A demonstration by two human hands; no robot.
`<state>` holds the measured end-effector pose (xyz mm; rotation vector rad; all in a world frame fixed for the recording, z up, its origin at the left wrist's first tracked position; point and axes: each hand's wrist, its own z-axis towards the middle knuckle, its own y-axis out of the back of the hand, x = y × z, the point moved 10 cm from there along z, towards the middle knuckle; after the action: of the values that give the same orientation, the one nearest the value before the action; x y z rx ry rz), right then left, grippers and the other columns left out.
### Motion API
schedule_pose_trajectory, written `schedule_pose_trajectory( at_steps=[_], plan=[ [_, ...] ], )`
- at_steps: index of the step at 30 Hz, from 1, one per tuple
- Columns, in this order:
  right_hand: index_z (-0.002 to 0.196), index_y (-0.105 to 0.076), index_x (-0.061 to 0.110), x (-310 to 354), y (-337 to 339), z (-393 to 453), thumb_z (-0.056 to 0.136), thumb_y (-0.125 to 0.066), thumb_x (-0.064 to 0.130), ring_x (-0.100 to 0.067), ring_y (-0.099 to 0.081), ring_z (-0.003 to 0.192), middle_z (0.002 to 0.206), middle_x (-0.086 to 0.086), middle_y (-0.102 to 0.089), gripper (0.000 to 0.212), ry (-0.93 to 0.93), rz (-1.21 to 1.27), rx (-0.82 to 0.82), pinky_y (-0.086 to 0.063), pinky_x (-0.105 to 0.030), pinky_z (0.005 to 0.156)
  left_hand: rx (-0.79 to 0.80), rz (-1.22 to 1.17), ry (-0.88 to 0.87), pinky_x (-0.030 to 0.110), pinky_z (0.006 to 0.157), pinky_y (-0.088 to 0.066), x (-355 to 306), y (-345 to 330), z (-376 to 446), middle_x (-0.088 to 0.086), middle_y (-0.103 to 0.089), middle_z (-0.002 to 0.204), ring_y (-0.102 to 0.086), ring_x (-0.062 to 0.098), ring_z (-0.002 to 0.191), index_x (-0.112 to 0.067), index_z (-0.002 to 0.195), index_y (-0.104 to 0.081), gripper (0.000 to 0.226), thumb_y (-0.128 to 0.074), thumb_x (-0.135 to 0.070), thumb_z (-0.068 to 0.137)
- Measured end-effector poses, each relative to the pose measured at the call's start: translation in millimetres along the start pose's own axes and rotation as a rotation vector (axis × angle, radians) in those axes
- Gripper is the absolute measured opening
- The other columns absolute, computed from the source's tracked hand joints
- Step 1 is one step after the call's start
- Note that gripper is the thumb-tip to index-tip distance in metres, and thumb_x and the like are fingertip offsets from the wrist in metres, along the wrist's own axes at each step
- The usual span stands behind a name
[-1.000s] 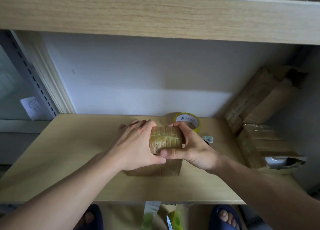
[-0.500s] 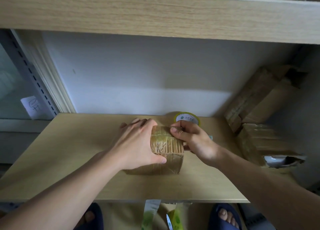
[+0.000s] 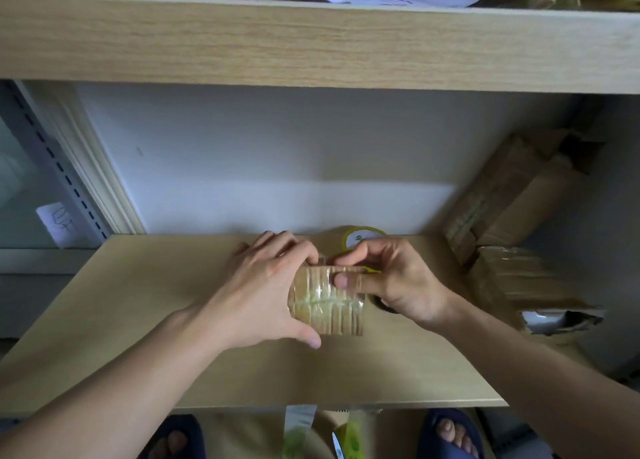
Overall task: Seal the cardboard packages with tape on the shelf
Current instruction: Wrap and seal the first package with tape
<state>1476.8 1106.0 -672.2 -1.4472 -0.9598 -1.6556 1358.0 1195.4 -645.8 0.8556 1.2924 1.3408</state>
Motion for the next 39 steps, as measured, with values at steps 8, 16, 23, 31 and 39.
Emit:
schedule_pose_trajectory(
  at_steps=[8,16,23,31,39],
  plan=[
    [0.115,-0.064,0.043,-15.4,-16.1,-15.6,0.068,-0.096,0.026,0.003,-0.043,0.134,0.141,0.023,-0.045,0.06,-0.066,-0.49,0.241,-0.04,-0.032,0.112,0.232,-0.204,0.003,0.04,0.11,-0.031,12.0,-29.7,-4.7,-0.014,-0.03,0.142,-0.033,0.011,0.135,-0.036,0.126,-0.031,0.084,-0.073,-0.078,0.066],
    [0.155,-0.031,0.034,-48.0,-10.3,-12.6,0.062,-0.09,0.059,-0.001,-0.046,0.138,0.146,0.016,-0.052,0.113,-0.22,-0.362,0.178,-0.041,-0.034,0.115,0.296,-0.027,0.062,0.047,0.113,-0.029,18.6,-48.8,2.7,-0.008,-0.03,0.146,-0.026,0.017,0.139,-0.032,0.152,-0.015,0.124,-0.07,-0.084,0.054],
    [0.122,-0.059,0.02,-49.2,4.6,1.6,0.062,-0.091,0.044,-0.008,-0.067,0.105,0.111,0.004,-0.072,0.072,-0.202,-0.268,0.071,-0.059,-0.031,0.085,0.242,-0.044,0.012,0.044,0.107,-0.031,15.0,-46.1,4.7,-0.012,-0.034,0.138,-0.031,0.012,0.131,-0.032,0.145,-0.023,0.113,-0.072,-0.081,0.056],
    [0.093,-0.052,0.003,-49.5,1.8,16.0,0.093,-0.071,0.005,-0.003,-0.058,0.052,0.06,0.007,-0.057,0.019,-0.178,-0.076,0.005,-0.046,-0.018,0.047,0.255,-0.072,0.006,0.045,0.11,-0.029,17.3,-45.7,3.4,-0.009,-0.033,0.139,-0.029,0.013,0.133,-0.028,0.151,-0.018,0.12,-0.074,-0.08,0.058],
    [0.081,-0.053,0.001,-49.1,7.1,26.2,0.096,-0.07,0.017,-0.009,-0.05,0.052,0.055,0.005,-0.052,0.028,-0.091,-0.25,-0.076,-0.044,-0.022,0.048,0.288,-0.104,0.018,0.048,0.115,-0.029,24.3,-45.6,3.4,-0.011,-0.03,0.143,-0.027,0.013,0.137,-0.028,0.153,-0.016,0.123,-0.076,-0.078,0.059]
  ],
)
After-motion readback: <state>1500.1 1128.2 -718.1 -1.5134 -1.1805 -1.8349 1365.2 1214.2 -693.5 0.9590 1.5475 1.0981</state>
